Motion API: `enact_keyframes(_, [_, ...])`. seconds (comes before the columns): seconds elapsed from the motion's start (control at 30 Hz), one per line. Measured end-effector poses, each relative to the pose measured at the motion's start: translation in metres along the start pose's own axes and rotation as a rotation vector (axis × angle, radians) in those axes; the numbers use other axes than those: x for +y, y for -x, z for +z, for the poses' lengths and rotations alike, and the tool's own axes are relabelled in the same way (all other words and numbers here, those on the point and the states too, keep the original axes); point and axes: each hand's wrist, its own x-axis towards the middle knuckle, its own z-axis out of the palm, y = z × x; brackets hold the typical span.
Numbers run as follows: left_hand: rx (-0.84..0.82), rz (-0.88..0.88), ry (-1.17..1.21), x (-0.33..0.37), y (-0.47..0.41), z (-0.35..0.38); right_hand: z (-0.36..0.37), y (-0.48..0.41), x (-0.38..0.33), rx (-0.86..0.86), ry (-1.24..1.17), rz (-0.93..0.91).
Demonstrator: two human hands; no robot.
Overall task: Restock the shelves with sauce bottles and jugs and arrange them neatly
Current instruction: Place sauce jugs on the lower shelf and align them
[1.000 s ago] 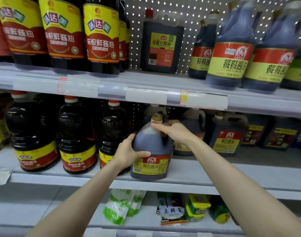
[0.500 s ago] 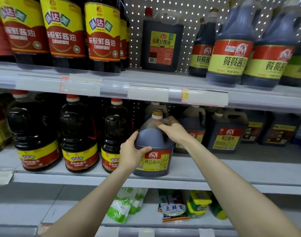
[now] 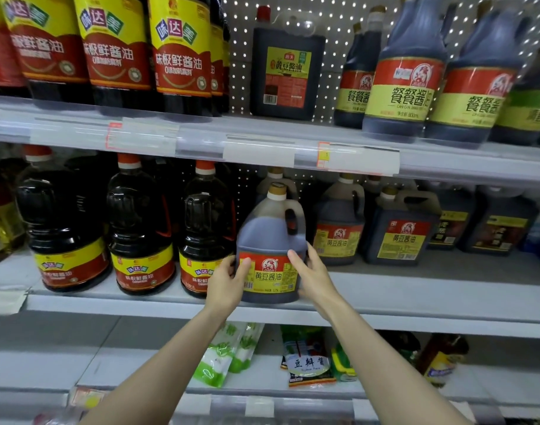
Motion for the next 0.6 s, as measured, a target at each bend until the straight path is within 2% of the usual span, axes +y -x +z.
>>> enact_keyframes(0.17, [-0.072,0.035,0.052,-0.014,0.000,0.002,0.000,0.000,0.019,-0.030,0.002,-0.020])
enact_keyframes(0.6, [-0.050,0.098,0.065,-0.034,-0.001,0.012,0.000,-0.008,0.056,0.023,0.083,-0.044])
